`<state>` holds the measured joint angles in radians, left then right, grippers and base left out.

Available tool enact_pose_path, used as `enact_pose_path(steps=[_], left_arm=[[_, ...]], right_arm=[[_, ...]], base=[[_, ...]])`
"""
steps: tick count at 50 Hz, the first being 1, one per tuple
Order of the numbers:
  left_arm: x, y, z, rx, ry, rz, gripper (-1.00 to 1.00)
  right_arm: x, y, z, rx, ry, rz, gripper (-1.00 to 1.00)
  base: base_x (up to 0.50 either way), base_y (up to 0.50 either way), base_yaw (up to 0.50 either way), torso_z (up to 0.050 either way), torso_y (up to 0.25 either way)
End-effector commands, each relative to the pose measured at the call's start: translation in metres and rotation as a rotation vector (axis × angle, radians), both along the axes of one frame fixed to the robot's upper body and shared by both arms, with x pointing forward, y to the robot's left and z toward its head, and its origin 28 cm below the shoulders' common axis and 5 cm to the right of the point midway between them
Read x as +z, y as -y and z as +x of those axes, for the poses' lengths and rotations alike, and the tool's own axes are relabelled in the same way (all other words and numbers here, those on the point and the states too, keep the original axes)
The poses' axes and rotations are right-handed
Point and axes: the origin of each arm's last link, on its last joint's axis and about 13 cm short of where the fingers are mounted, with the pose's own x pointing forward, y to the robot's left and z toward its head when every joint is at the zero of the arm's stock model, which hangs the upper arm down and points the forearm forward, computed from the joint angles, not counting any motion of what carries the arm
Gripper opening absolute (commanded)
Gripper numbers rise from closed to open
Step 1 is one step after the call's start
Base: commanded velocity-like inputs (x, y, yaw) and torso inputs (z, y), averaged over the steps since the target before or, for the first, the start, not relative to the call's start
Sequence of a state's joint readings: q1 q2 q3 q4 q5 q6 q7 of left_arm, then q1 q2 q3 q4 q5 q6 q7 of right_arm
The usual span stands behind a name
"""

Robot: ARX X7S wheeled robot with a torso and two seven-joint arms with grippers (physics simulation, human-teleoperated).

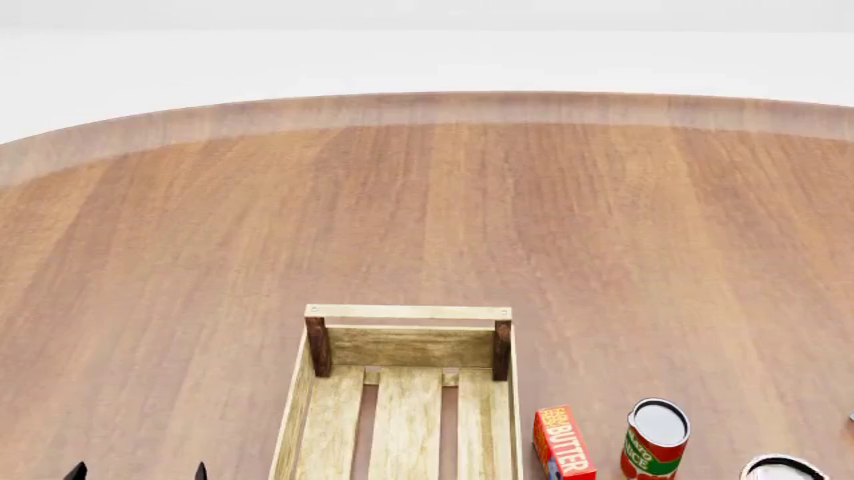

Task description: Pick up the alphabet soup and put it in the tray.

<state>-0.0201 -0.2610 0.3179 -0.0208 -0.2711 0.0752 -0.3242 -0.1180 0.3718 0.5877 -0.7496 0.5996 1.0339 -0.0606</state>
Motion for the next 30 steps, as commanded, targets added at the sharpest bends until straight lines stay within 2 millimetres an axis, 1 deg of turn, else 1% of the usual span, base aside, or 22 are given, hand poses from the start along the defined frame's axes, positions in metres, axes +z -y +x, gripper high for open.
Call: enact_pose_path(steps=[1, 13, 18, 30], left_arm=[[0.000, 0.000, 0.000, 0.001, 0.001, 0.000, 1.00], [0.000, 0.000, 0.000, 0.000, 0.000, 0.000, 1.00], [0.001, 0.000, 0.000, 0.000, 0.002, -0.005, 1.00], [0.002, -0.001, -0.001, 0.005, 0.002, -0.014, 1.00]], right_arm=[[0.023, -0.028, 0.010, 0.138, 0.083, -0.025, -1.00], [0.037, -0.050, 0.021, 0.226, 0.126, -0.018, -1.00], [0.042, -0.061, 0.029, 0.263, 0.136, -0.023, -1.00], [0.046, -0.079, 0.044, 0.329, 0.149, -0.017, -1.00]], base=[[0.00, 0.00, 0.00, 0.000, 0.000], [0.00, 0.00, 0.00, 0.000, 0.000], [0.00, 0.00, 0.00, 0.000, 0.002], [0.00, 0.00, 0.00, 0.000, 0.000]])
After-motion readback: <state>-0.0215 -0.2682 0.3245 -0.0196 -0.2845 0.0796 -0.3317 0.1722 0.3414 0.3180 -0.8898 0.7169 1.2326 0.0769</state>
